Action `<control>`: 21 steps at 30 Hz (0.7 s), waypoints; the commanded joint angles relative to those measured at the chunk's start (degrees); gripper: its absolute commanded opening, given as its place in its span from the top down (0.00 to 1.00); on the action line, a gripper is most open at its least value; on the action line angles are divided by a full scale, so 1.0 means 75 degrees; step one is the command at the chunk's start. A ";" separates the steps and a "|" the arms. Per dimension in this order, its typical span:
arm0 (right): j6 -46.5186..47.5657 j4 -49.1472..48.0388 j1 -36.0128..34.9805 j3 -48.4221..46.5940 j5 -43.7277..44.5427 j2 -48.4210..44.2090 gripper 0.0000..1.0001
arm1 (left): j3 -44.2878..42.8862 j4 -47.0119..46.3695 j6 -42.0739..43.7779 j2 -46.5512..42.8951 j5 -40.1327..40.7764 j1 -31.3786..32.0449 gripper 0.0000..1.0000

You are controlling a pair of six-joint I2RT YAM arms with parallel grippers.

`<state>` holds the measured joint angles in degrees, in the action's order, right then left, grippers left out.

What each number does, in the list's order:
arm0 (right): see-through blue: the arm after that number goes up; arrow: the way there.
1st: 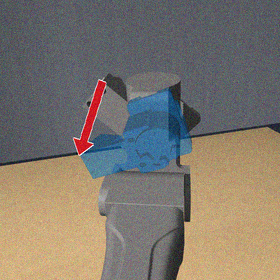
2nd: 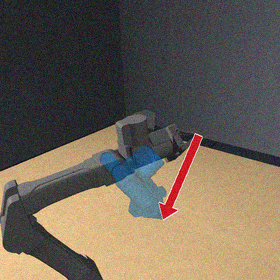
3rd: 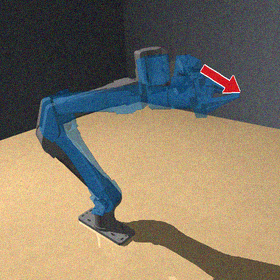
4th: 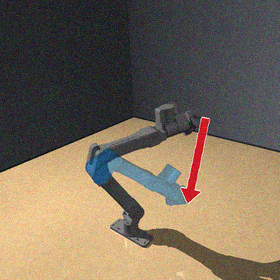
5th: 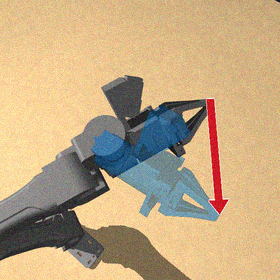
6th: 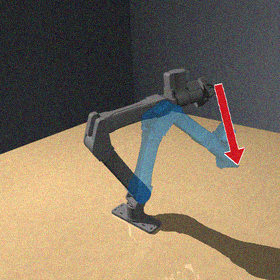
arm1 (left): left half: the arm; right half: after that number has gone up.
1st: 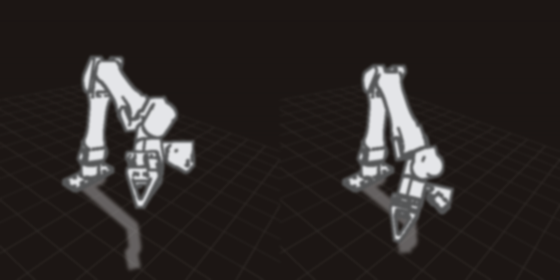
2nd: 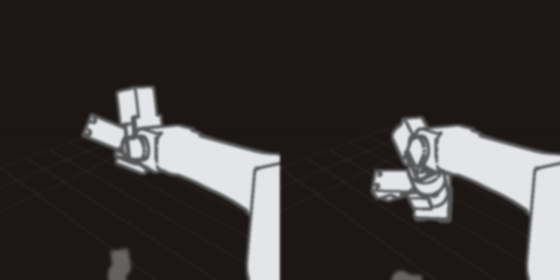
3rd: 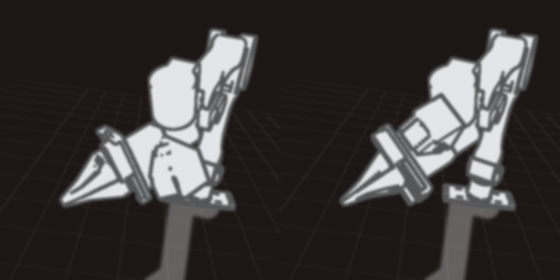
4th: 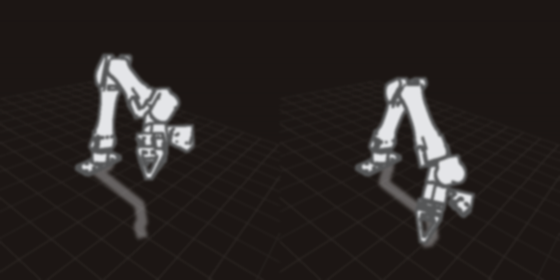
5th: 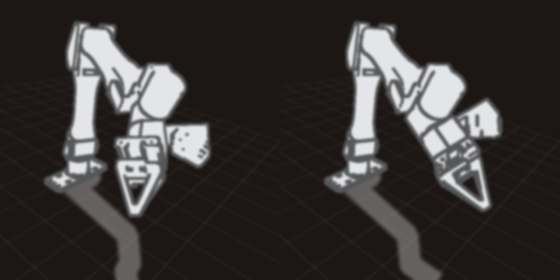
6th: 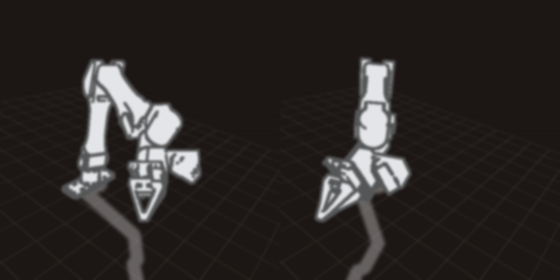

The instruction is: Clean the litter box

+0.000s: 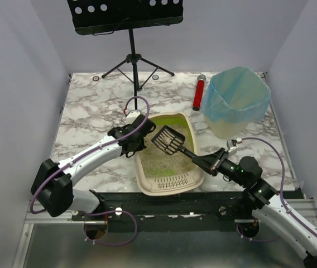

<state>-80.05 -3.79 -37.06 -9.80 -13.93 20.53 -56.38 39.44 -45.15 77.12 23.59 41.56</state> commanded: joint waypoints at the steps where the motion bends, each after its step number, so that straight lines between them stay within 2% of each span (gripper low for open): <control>1: -0.0118 0.0743 -0.0004 -0.0101 0.0744 -0.0603 0.99 | -0.0193 -0.0993 -0.0133 -0.0451 0.0206 -0.0057 0.96; 2: 0.0008 -0.0118 -0.0004 0.0179 0.0629 -0.0686 0.99 | -0.0205 -0.0970 -0.0133 -0.0463 0.0206 -0.0057 0.96; 3: 0.0149 -0.0162 -0.0004 0.0101 0.0163 -0.0490 0.99 | -0.0194 -0.0993 -0.0133 -0.0463 0.0240 -0.0057 0.96; 4: 0.0278 0.0104 -0.0004 -0.0086 0.0019 -0.0314 0.99 | -0.0159 -0.1005 -0.0133 -0.0497 0.0252 -0.0057 0.96; 5: 0.0302 0.1058 -0.0004 -0.0331 -0.0017 -0.0173 0.99 | -0.0135 -0.1063 -0.0133 -0.0498 0.0252 -0.0057 0.96; 6: 0.0244 0.1312 -0.0016 -0.0484 0.0319 -0.0137 0.99 | -0.0123 -0.1063 -0.0133 -0.0498 0.0264 -0.0057 0.96; 8: 0.0046 0.1233 -0.0004 -0.0265 0.0685 -0.0510 0.99 | -0.0182 -0.0994 -0.0133 -0.0474 0.0217 -0.0057 0.96; 10: 0.0383 0.0298 -0.0004 -0.0099 0.0301 -0.0628 0.99 | -0.0170 -0.0993 -0.0133 -0.0521 0.0252 -0.0045 0.96; 11: 0.0616 0.0910 -0.0004 -0.0262 0.0183 -0.0594 0.99 | -0.0147 -0.1016 -0.0133 -0.0533 0.0264 -0.0057 0.96; 14: 0.0641 0.2168 -0.0004 -0.0814 0.1129 -0.0896 0.99 | -0.0123 -0.1028 -0.0145 -0.0568 0.0218 -0.0045 0.96; 17: 0.1133 0.1364 -0.0004 -0.0708 0.0432 -0.0690 0.99 | -0.0100 -0.1098 -0.0121 -0.0603 0.0206 -0.0057 0.96; 18: 0.1042 0.1570 -0.0004 -0.0778 0.0092 -0.0502 0.99 | -0.0088 -0.1133 -0.0098 -0.0592 0.0194 -0.0057 0.96; 21: 0.0771 0.1983 -0.0004 -0.0850 0.0426 -0.0230 0.99 | -0.0111 -0.1134 -0.0063 -0.0498 0.0089 -0.0045 0.96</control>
<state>-74.89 7.90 -37.01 -14.63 -10.39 16.80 -56.10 39.29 -44.60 76.86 23.57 41.36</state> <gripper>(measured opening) 0.176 0.215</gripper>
